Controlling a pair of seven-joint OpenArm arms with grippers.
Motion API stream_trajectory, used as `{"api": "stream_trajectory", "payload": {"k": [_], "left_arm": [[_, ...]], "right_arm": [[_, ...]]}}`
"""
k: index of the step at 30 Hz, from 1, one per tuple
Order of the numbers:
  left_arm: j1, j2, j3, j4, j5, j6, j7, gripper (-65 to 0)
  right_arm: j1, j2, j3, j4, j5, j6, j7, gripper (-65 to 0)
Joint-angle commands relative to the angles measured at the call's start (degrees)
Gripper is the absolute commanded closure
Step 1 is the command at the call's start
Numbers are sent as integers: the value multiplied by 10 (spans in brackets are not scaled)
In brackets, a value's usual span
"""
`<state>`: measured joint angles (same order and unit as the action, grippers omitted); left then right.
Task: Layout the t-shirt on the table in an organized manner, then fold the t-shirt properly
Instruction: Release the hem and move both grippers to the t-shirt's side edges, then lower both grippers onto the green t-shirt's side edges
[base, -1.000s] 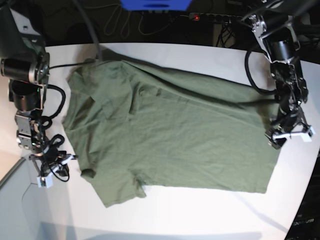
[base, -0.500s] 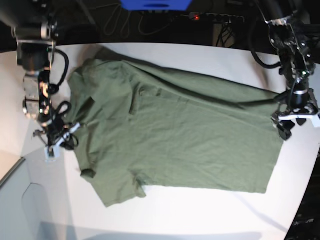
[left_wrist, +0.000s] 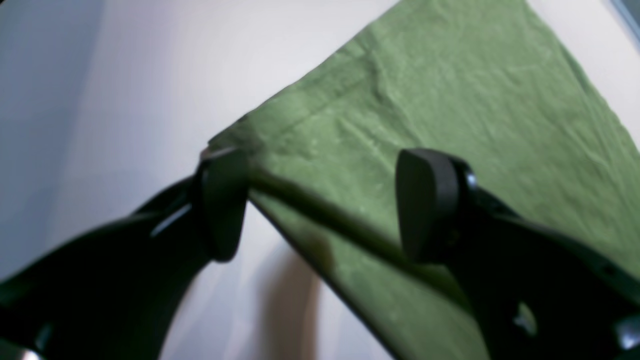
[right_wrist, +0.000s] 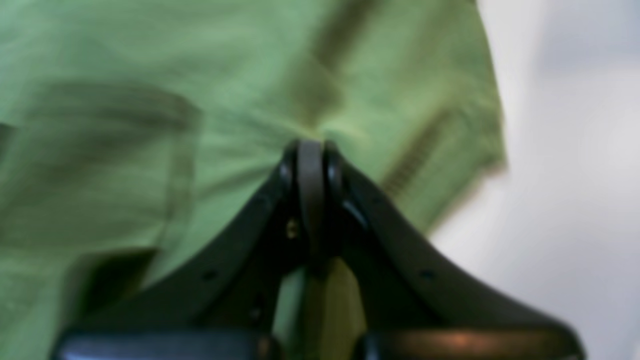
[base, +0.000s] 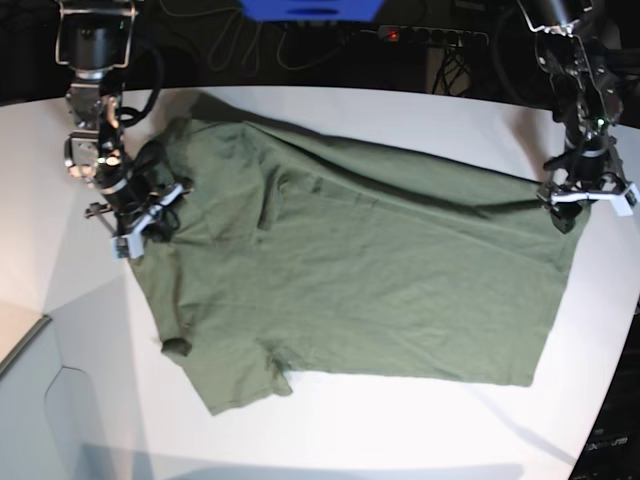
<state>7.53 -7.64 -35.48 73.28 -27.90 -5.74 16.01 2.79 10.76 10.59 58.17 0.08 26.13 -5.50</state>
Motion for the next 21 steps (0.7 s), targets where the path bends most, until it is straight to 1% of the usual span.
{"api": "stream_trajectory", "payload": {"k": [1, 3, 6, 8, 11, 13, 16, 18, 21], "left_arm": [[-15, -9, -1, -1, -2, -3, -15, -448], [-19, -9, 0, -22, -5, -3, -15, -448], [-23, -3, 1, -28, -6, -3, -15, -448], [-30, -1, 1, -29, -6, -3, -15, -448], [-46, 19, 2, -27, -6, -3, -14, -448], [-50, 26, 2, -18, -6, -3, -13, -448], [-54, 36, 2, 15, -6, -3, -12, -448], [-53, 41, 2, 39, -6, 0, -12, -448], [-51, 41, 2, 53, -2, 2, -12, -448]], "right_arm": [[29, 15, 6, -16, -4, -2, -2, 0], [56, 27, 8, -63, -4, -2, -1, 0], [94, 42, 8, -121, -4, -2, 25, 0], [119, 46, 5, -152, -5, -2, 46, 0], [158, 48, 4, -201, -5, -2, 77, 0], [184, 48, 4, -223, -5, -3, 97, 0], [204, 49, 8, -230, -5, -4, 117, 0], [215, 57, 8, -226, -5, -4, 127, 0], [218, 61, 9, -194, -5, -4, 129, 0]]}}
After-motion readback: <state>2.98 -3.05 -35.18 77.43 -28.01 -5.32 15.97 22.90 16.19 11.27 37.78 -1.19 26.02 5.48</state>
